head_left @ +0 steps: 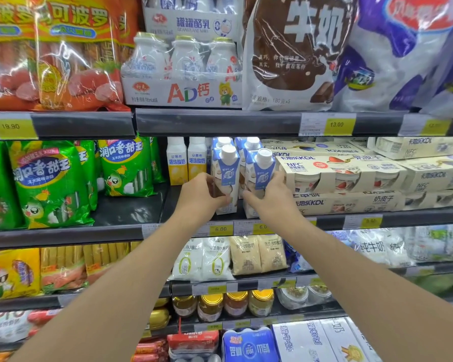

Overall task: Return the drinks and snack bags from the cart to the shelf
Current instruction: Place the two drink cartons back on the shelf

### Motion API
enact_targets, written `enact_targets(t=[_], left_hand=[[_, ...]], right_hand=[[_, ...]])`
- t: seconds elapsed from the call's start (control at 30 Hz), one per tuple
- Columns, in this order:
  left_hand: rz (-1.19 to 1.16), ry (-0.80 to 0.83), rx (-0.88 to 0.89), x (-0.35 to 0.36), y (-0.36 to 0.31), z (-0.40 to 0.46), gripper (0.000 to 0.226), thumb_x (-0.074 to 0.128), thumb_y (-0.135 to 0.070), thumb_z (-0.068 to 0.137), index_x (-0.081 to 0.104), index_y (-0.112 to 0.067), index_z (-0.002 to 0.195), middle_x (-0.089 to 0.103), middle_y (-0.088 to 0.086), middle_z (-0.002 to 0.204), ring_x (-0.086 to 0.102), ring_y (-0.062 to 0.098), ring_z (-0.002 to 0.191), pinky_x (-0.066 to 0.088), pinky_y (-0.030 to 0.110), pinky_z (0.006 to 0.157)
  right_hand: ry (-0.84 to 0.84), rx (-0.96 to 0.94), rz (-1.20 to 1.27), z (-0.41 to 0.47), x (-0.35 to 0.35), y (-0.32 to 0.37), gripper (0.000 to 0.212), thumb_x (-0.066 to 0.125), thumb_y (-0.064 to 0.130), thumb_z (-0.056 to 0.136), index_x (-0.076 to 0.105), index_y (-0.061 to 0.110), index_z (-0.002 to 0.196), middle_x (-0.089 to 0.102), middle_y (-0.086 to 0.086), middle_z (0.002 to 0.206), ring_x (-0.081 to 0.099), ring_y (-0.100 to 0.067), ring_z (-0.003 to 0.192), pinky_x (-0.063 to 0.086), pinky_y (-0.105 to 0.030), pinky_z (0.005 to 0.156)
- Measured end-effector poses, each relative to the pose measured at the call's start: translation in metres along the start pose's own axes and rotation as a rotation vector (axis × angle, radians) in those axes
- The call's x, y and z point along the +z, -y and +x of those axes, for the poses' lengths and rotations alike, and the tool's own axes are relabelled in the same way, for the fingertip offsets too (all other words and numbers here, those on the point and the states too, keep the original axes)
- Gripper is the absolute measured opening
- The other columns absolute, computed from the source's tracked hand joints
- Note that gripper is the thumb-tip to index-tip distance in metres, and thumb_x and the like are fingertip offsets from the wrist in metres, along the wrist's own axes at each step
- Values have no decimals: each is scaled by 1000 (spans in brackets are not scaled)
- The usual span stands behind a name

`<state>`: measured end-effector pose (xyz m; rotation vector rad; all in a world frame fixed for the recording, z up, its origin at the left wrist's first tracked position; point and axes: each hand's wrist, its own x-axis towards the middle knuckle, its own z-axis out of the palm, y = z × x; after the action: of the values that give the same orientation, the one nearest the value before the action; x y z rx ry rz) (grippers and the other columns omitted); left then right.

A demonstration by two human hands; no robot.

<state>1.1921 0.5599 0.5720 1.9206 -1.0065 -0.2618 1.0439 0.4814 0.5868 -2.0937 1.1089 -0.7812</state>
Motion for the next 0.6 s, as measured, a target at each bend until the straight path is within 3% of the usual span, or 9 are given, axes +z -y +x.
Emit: enact_targets(t=[0.1,0.2,0.33,0.4,0.47,0.6], left_hand=[[21,17,-20,-3,7,-9,54,87,-35,72,60,-17,115,68,-6,104,65,13,95,56,35,87],[124,7,-35,-8,12,-22,52,81,-46,77,58,-17,114,64,-4,105,62,15,96,54,37,87],[228,44,84,-13,0,-47,32,67,-50,88,59,-21,100,61,-8,91,60,8,85,52,27,72],[282,119,193,-11,-14,-61,31,61,-51,90,60,-22,101,61,-9,92,58,5,83,49,23,70],[336,199,298,-6,-35,-72,35,58,-52,91,61,-21,106,61,-8,96,59,8,88,51,25,76],[514,345,426,25,-83,-86,60,50,-62,90,54,-18,131,59,-3,127,57,15,113,49,32,95]], right_hand=[[15,-5,2,-7,-1,-3,67,70,38,87,34,12,137,60,-3,127,57,-24,116,49,-44,98],[35,9,55,-16,-6,-7,58,70,34,89,37,17,134,58,4,117,56,-16,109,45,-30,89],[71,-20,58,-33,-20,-14,47,66,34,93,42,21,130,51,16,104,50,-2,93,35,-15,78],[107,-47,-8,-42,-34,-19,45,63,41,93,49,21,131,57,16,109,55,-3,99,39,-16,82],[103,-83,-83,-50,-54,-26,55,61,50,92,53,17,135,62,6,129,57,-12,117,44,-25,94],[48,-97,-227,-68,-117,-60,60,57,59,90,53,22,138,60,2,137,54,-18,126,44,-32,99]])
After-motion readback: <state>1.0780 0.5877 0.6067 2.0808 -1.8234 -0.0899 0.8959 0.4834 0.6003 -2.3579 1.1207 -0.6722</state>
